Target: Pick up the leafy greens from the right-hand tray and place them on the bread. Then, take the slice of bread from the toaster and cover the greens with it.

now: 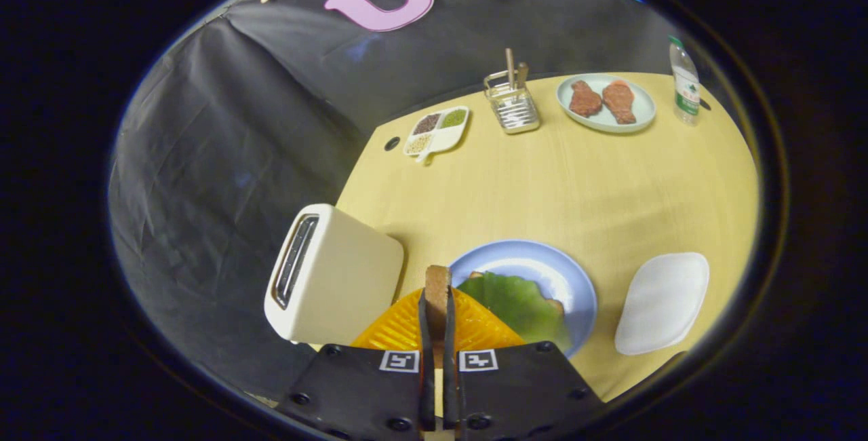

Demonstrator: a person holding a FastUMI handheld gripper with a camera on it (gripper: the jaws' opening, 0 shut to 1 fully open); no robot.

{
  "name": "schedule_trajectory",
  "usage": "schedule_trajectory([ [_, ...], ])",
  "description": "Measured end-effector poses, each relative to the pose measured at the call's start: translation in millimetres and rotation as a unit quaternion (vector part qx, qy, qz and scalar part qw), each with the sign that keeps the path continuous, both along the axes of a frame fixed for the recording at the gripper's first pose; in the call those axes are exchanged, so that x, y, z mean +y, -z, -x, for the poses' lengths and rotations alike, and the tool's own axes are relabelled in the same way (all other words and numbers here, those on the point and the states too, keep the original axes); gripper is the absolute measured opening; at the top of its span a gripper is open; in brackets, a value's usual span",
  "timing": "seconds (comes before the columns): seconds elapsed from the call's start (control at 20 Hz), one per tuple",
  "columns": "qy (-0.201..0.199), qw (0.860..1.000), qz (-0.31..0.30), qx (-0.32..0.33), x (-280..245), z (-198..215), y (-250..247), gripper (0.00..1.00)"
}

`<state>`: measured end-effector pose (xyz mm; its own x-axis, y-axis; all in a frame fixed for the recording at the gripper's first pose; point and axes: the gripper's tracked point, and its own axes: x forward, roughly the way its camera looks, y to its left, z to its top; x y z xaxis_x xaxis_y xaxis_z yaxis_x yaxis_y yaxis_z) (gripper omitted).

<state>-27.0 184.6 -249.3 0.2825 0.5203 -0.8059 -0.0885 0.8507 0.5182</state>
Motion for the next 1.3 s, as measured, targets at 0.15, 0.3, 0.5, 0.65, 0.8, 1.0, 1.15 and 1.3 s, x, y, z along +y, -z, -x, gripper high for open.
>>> schedule_trajectory([
  [0.15,0.007,1.0,0.007,0.01,-16,6,11,0.11],
  [0.3,0.01,1.0,0.019,0.014,-33,7,24,0.12],
  [0.5,0.007,0.999,0.036,0.02,-49,11,44,0.21],
  [0.65,-0.001,0.999,0.051,0.019,-63,15,52,0.36],
  [0.8,0.002,0.999,0.05,0.013,-74,10,58,0.59],
  [1.0,0.01,0.999,0.039,-0.01,-88,4,47,0.88],
  [1.15,0.01,0.998,0.021,-0.056,-94,-2,22,0.96],
  [1.3,0.017,0.991,0.016,-0.129,-108,-14,-21,0.98],
])
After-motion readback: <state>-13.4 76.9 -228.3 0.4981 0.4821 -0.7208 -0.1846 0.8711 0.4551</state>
